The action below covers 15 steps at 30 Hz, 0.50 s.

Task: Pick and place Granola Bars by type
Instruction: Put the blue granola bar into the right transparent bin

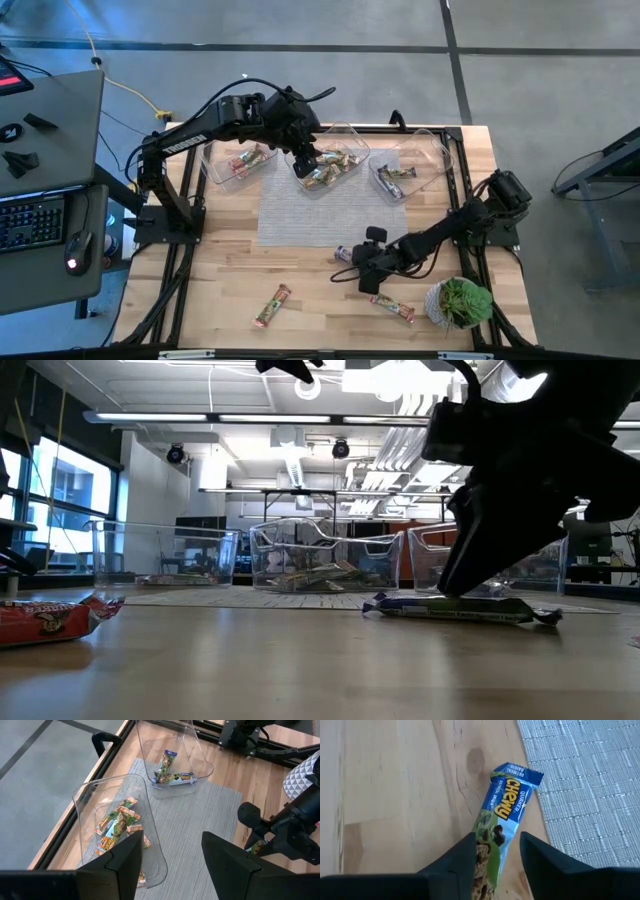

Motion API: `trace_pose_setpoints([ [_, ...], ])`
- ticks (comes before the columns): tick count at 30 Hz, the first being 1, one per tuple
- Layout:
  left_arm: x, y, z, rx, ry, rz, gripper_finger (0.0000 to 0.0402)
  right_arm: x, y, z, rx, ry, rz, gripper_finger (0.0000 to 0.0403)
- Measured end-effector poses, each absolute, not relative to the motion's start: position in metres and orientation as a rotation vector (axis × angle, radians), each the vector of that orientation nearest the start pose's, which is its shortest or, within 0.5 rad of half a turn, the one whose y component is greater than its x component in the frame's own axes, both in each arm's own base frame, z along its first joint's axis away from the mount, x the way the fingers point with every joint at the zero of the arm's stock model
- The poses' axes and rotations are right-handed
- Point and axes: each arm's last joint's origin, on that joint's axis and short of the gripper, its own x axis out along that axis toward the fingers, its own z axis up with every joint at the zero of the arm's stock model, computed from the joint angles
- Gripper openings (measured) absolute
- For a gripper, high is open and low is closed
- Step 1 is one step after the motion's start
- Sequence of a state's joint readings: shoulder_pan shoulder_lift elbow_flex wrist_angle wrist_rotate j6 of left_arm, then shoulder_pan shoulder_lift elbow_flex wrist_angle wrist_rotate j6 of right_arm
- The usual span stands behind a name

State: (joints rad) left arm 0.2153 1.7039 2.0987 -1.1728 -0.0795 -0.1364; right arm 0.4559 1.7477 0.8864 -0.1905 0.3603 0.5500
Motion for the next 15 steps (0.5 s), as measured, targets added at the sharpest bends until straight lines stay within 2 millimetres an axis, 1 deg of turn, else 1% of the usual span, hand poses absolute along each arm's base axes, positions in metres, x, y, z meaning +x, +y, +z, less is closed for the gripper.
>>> trace_pose_setpoints([
  [4,0.319,0.072,0.447,-0.181,0.759,0.333,0.0197,0.289,0.135,0.134,0.128,0.941,-0.188,0.0170],
  [7,0.319,0.072,0.447,-0.181,0.759,0.333,0.0197,0.288,0.140,0.135,0.133,0.933,-0.172,0.0187],
  [12,0.319,0.072,0.447,-0.181,0.758,0.333,0.0197,0.287,0.142,0.135,0.145,0.927,-0.182,0.0194],
  [15,0.319,0.072,0.447,-0.181,0.758,0.333,0.0197,0.287,0.142,0.129,0.135,0.936,-0.193,0.0194],
])
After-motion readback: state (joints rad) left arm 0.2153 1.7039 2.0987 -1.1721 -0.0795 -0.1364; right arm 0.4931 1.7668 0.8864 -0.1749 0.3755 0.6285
